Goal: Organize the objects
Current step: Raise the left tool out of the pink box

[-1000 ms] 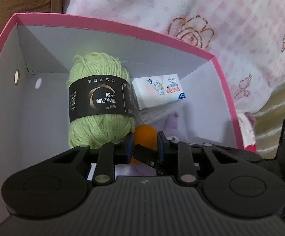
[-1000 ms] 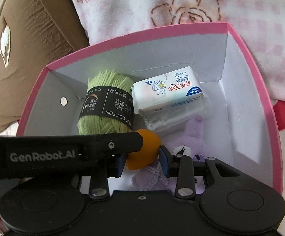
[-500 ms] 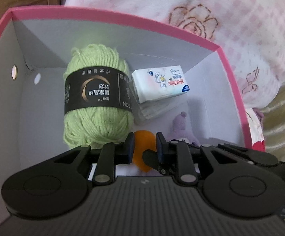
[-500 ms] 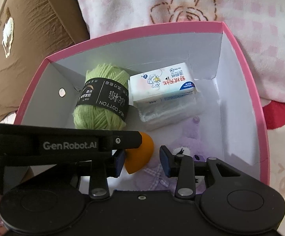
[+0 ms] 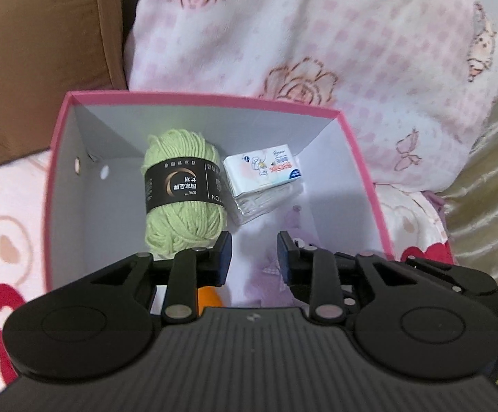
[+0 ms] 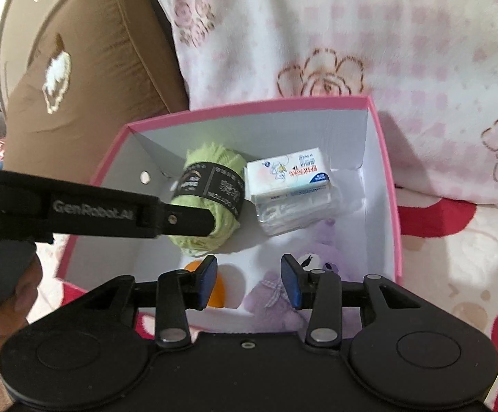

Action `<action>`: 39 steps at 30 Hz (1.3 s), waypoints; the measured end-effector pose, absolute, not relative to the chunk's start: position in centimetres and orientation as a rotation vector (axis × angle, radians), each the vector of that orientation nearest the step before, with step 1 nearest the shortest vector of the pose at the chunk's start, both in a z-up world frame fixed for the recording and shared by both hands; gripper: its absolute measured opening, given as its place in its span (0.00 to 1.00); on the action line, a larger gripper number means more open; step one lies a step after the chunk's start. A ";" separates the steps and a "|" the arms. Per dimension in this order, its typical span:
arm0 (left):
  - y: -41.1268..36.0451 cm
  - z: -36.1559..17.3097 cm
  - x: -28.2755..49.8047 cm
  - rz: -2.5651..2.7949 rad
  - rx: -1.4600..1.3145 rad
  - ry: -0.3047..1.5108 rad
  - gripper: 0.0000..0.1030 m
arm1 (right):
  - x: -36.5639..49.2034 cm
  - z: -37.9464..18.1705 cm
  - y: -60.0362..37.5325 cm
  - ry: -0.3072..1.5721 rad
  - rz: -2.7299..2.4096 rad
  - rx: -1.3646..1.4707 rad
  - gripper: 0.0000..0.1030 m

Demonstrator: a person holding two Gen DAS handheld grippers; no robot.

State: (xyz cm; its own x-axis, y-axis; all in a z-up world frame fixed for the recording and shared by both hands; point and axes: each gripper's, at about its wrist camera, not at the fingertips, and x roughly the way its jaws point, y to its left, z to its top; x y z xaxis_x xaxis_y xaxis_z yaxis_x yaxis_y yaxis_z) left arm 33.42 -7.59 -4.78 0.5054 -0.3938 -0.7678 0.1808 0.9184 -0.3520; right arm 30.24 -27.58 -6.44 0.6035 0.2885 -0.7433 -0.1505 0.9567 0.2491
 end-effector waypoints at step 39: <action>-5.4 7.6 16.3 -0.400 -0.035 0.988 0.54 | 14.4 5.5 -23.3 0.863 0.266 -0.143 0.77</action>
